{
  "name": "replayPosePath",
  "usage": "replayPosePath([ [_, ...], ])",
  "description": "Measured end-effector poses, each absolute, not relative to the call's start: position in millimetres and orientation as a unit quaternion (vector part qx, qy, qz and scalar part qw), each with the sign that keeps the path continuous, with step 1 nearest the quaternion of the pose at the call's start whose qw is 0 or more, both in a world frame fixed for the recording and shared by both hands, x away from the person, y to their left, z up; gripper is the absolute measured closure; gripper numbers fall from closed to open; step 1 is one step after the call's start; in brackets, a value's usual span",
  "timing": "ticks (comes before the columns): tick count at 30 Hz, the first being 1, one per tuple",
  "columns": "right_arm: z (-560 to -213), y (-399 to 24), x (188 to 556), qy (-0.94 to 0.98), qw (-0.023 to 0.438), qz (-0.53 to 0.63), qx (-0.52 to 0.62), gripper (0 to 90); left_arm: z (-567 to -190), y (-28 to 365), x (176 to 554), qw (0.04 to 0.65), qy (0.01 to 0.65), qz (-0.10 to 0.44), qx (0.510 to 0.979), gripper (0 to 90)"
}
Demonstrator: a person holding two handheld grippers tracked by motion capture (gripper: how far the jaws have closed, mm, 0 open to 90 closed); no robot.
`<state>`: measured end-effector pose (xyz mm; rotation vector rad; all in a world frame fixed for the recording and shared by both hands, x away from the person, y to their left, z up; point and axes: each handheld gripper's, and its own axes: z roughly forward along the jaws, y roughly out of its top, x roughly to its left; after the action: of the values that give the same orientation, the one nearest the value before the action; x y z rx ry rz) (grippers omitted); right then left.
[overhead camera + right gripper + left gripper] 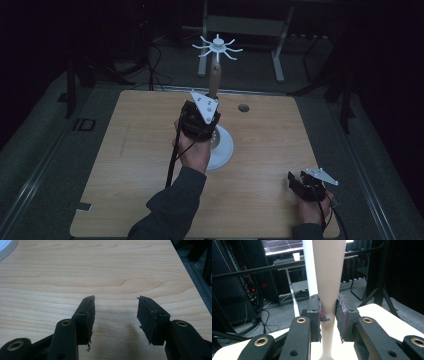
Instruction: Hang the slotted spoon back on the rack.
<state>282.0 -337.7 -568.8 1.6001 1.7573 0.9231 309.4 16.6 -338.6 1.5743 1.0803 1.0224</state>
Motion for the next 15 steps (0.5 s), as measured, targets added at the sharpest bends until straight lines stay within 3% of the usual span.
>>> replayPosePath([
  [15,-568.8,-338.1,281.9,0.659,0.291,0.347,0.6,47.8,-330.8,13.2,317.0,0.455,0.446,0.427,0.641,74.1],
])
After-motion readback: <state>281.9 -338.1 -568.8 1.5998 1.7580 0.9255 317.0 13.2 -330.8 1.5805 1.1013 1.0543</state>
